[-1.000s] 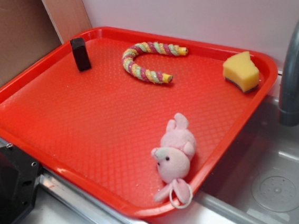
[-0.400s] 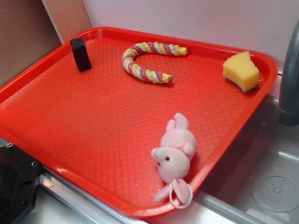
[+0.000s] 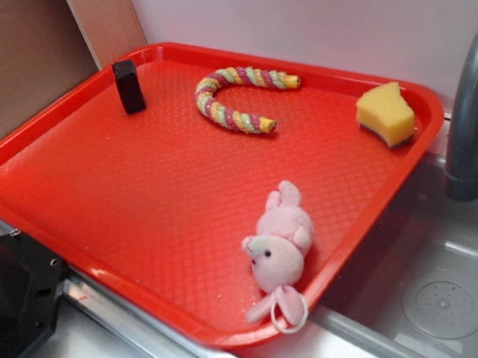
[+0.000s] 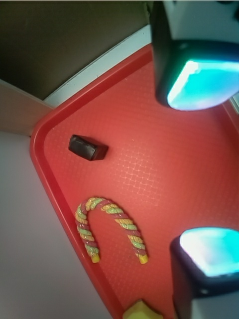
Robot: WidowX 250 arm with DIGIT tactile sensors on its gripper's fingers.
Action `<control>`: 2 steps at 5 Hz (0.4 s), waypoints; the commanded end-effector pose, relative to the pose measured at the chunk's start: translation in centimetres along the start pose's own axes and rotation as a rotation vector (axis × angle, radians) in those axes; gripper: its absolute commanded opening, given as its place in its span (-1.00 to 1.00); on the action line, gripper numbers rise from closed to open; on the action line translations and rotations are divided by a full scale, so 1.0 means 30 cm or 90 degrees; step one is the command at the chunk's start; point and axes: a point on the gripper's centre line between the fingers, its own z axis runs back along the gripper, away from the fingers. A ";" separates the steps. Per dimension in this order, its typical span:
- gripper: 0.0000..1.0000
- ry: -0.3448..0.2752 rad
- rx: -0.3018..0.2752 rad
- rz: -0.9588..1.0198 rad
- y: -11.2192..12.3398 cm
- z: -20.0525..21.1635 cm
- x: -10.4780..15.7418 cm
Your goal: Grab the black box.
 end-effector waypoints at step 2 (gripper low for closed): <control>1.00 -0.068 0.059 0.089 0.027 -0.083 0.084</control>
